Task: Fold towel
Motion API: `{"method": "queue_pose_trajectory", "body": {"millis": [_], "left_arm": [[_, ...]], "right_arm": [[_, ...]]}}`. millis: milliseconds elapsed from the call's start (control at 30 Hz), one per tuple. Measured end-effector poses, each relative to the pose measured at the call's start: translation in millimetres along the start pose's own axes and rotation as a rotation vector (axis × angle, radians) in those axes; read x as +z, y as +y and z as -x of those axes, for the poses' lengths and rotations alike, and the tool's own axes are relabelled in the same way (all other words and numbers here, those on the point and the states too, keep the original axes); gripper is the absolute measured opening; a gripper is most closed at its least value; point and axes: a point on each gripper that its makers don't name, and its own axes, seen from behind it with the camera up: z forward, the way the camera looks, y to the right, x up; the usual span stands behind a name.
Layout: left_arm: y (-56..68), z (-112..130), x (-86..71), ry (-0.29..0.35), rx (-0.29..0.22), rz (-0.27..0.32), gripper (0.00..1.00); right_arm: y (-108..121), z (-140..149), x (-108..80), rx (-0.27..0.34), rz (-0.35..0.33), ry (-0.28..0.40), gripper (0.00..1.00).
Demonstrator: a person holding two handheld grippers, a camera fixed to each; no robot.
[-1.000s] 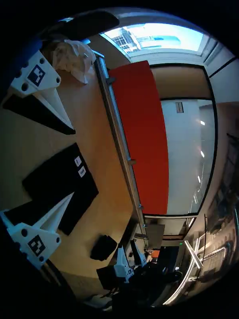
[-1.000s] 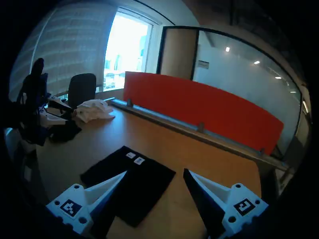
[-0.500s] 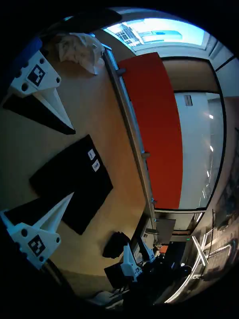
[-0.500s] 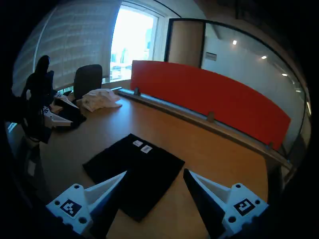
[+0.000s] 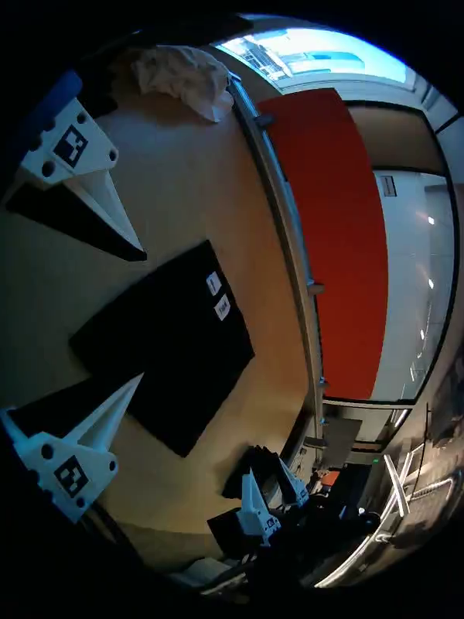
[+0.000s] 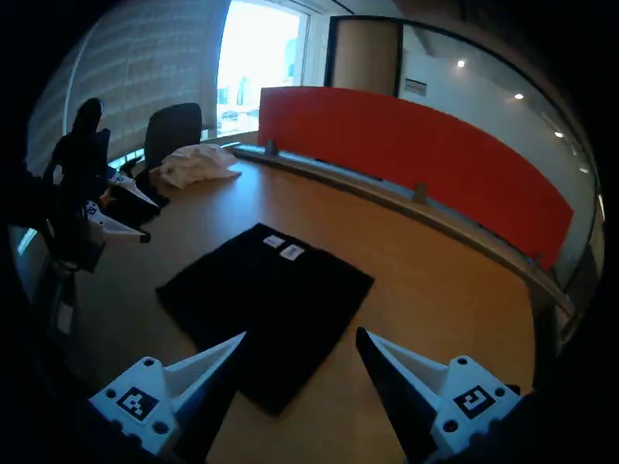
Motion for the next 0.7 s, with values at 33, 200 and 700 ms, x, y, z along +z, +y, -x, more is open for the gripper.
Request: {"method": "queue_pose_trajectory", "body": {"millis": [33,200,700], "left_arm": [[1.5,3,2.4,-0.007,0.001,0.005,0.96],[9.7,22,14.7,-0.045,0.009,0.032,0.96],[24.4,67,43.3,-0.148,0.034,0.08,0.96]], "right_arm": [[-2,4,2.0,-0.003,-0.005,-0.007,0.99],[-11,25,12.2,-0.014,-0.03,-0.041,1.0],[-27,73,35.2,-0.022,-0.073,-0.12,1.0]]}}
